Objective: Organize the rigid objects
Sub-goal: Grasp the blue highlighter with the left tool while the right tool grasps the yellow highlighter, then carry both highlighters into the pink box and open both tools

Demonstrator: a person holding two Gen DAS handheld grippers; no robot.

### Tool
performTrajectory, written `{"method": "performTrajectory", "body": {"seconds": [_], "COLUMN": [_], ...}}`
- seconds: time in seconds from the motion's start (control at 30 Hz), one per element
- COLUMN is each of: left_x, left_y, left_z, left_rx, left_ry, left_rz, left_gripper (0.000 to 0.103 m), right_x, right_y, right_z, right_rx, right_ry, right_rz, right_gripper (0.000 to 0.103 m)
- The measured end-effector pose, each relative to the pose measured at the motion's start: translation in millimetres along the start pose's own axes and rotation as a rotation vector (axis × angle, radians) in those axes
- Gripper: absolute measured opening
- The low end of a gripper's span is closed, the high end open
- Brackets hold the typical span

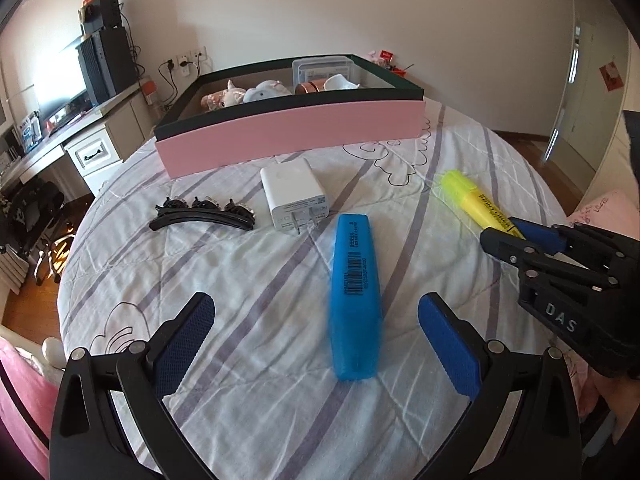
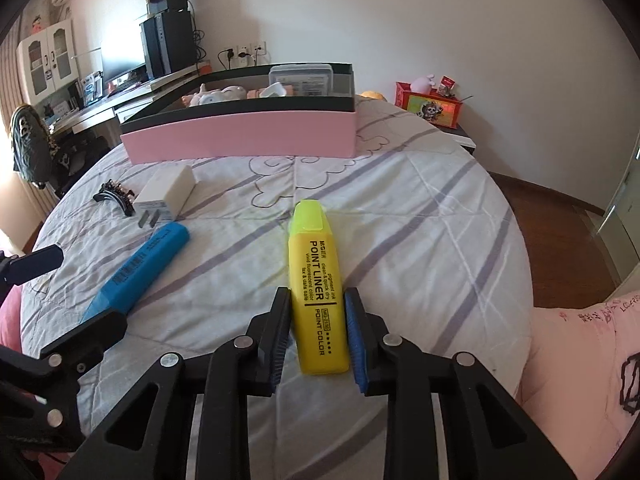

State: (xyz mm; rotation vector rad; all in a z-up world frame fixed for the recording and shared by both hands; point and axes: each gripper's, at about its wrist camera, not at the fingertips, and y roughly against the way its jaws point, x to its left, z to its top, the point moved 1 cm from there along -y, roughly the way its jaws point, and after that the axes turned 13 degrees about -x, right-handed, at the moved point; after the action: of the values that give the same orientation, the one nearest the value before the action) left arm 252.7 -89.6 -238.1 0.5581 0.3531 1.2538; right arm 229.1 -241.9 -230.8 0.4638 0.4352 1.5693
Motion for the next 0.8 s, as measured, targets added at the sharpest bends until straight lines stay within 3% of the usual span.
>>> {"method": "performTrajectory", "body": {"seconds": [0.13,0.3,0.37,0.5,0.63,0.8], "left_x": [-6,-4,-11,-17,-11,-2], "left_y": [-21,-22,-20,-17,-10,10], "left_z": [-3,2,2,2,3,14], "left_rx": [0.033,0.004,-0.018,-0.028,-0.032,-0.089], "left_ry": [-0.021,-0.003,-0.036,-0.066,-0.046,-0.026], "left_rz": [0.010,-0.035,-0.053,-0.043,-0.043,-0.027], "left_gripper": [0.097,0.059,0.029,0.026,0.026,0.026], "right_x": [-2,-1,2,2,-6,4], "right_y": [-5,-13,-16,-16,-9,11], "right_z": [2,5,6,6,6,14], "right_rx": [-0.008,-0.020,-0.023,-0.030,-0.048,-0.122], "right_ry": [-0.005,-0.008,0.011,0.029,-0.046,-0.069], "right_rz": [0.004,0.004,-0.004,0.027,0.093,0.114], "right_gripper": [0.027,0.028,0.028,0.027,0.027,0.027]}}
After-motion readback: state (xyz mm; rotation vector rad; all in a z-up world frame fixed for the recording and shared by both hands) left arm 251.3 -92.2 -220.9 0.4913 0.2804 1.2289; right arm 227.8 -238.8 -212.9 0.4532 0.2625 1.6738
